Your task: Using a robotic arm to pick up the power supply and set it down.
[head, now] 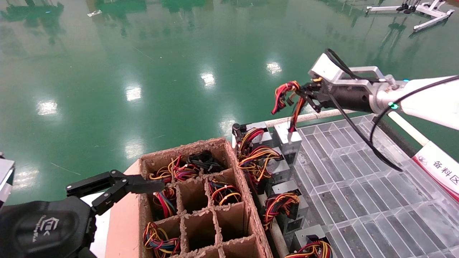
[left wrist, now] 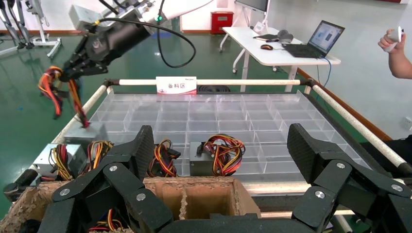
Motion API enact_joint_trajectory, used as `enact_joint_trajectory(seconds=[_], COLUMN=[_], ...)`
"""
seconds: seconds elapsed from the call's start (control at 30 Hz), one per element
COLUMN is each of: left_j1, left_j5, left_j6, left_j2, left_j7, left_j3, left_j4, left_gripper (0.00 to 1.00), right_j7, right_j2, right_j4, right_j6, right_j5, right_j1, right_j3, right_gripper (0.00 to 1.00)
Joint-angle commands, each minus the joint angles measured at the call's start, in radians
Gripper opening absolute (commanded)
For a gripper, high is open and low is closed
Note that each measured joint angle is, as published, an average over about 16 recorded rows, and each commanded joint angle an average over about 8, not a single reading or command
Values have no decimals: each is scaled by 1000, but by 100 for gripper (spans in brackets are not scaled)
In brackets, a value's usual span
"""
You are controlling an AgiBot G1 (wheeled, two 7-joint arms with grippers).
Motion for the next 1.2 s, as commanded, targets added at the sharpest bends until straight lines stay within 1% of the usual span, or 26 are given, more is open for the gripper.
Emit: enact_joint_trajectory(seconds=[0.03,0.2,0.23,0.27,0.47,0.5,0.53,1.2], left_j1=[0,0,0,0,0,0,0,0], left_j5=[0,0,0,0,0,0,0,0], left_j6=[0,0,0,0,0,0,0,0], left_j2=[0,0,0,0,0,0,0,0], left_j7=[0,0,0,0,0,0,0,0], left_j3=[0,0,0,0,0,0,0,0], left_j4=[0,0,0,0,0,0,0,0], left_gripper=[100,100,100,100,100,100,100,100], right_j7=[1,6,7,8,14,14,14,14], right_j2=[-13,-31,-33,-35,-38,-39,-39,-38], right_j4=[4,0,-2,-4,-8,-8,-8,-8], right_j6=[25,49,51,52,60,61,62,59], right_j5=[5,15,16,17,22,23,23,23], right_j1=[-2,-18,-22,-27,-43,-44,-45,-44], right_j3=[3,11,11,12,15,16,16,15], right_gripper=[0,0,2,9,84,94,100,100])
